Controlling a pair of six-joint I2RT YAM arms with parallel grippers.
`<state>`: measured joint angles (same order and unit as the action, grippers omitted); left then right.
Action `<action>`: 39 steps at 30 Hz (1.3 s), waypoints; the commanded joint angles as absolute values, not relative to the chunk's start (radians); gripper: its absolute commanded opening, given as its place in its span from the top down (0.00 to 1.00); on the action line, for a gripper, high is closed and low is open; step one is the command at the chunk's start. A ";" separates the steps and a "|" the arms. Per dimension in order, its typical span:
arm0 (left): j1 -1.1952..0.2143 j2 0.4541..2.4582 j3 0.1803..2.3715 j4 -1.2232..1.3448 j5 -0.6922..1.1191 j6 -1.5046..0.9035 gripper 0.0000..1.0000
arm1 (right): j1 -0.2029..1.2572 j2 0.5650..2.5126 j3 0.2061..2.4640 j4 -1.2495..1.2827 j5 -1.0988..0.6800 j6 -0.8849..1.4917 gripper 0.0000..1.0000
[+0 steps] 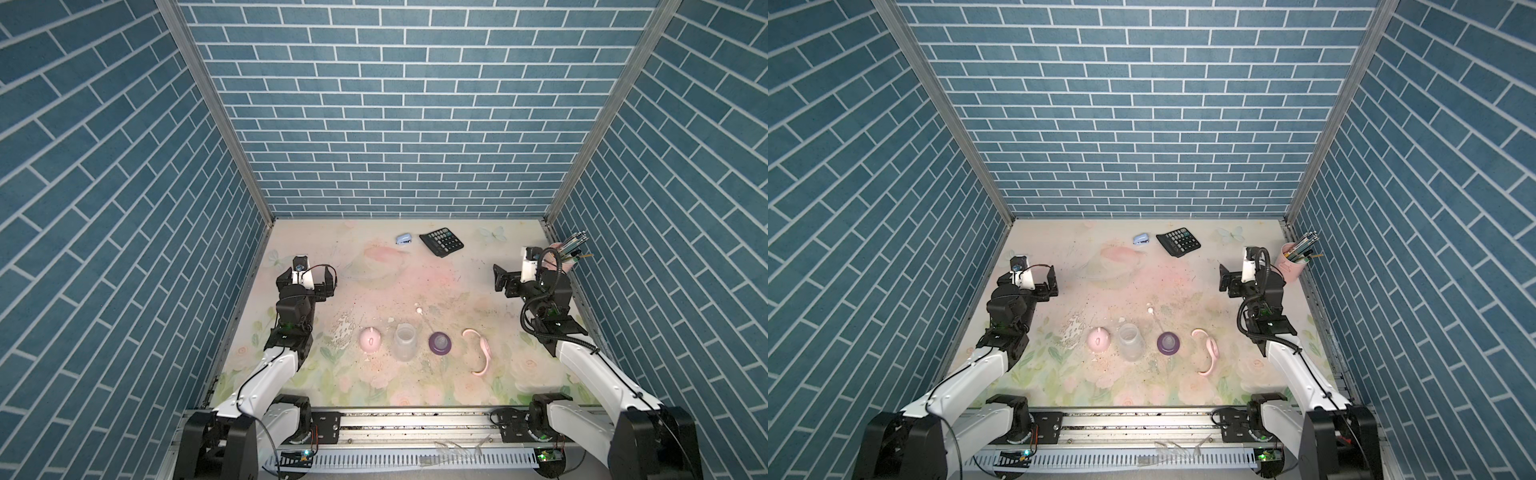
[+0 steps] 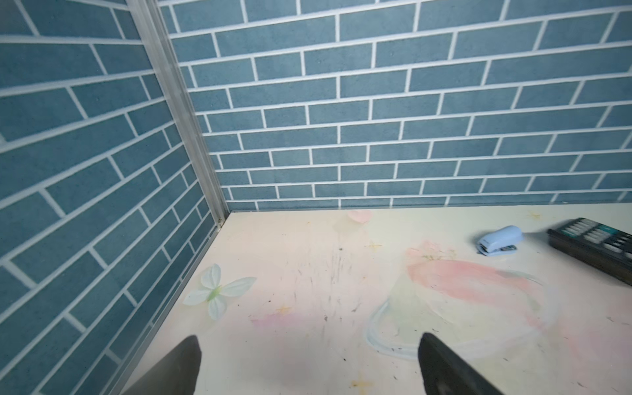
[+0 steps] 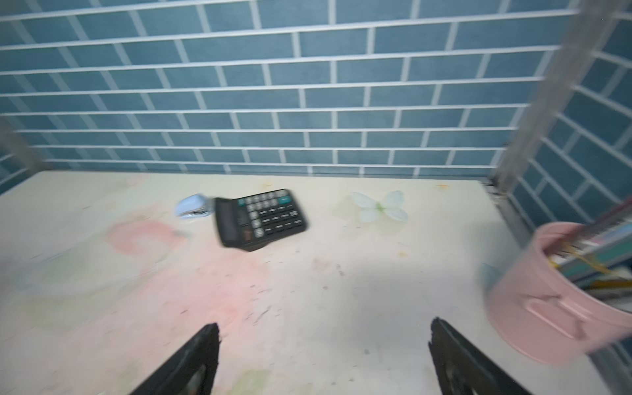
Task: Assemble the baby bottles
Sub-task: Pick up the baby bottle from the center of the board.
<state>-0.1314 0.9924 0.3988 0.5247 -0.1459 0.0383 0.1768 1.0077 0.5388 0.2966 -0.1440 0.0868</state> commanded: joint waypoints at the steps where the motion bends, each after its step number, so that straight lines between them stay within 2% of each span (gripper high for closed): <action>1: -0.143 0.960 0.424 0.410 -0.060 0.015 0.01 | 0.233 0.940 0.543 0.134 -0.350 0.105 0.04; 4: -0.143 0.944 0.430 0.408 0.002 0.008 0.00 | 0.323 0.888 0.522 0.154 -0.424 0.133 0.04; 11: -0.143 0.952 0.446 0.395 0.062 0.006 0.00 | 0.563 0.851 0.505 0.121 -0.451 0.108 0.04; 19: -0.143 0.947 0.424 0.402 0.078 -0.012 0.00 | 0.780 1.013 0.494 0.237 -0.424 0.052 0.05; 30: -0.143 0.945 0.407 0.396 0.066 -0.015 0.00 | 0.899 1.202 0.518 0.391 -0.462 -0.005 0.07; 39: -0.143 0.922 0.399 0.393 0.069 -0.021 0.00 | 0.931 1.333 0.520 0.493 -0.439 -0.029 0.08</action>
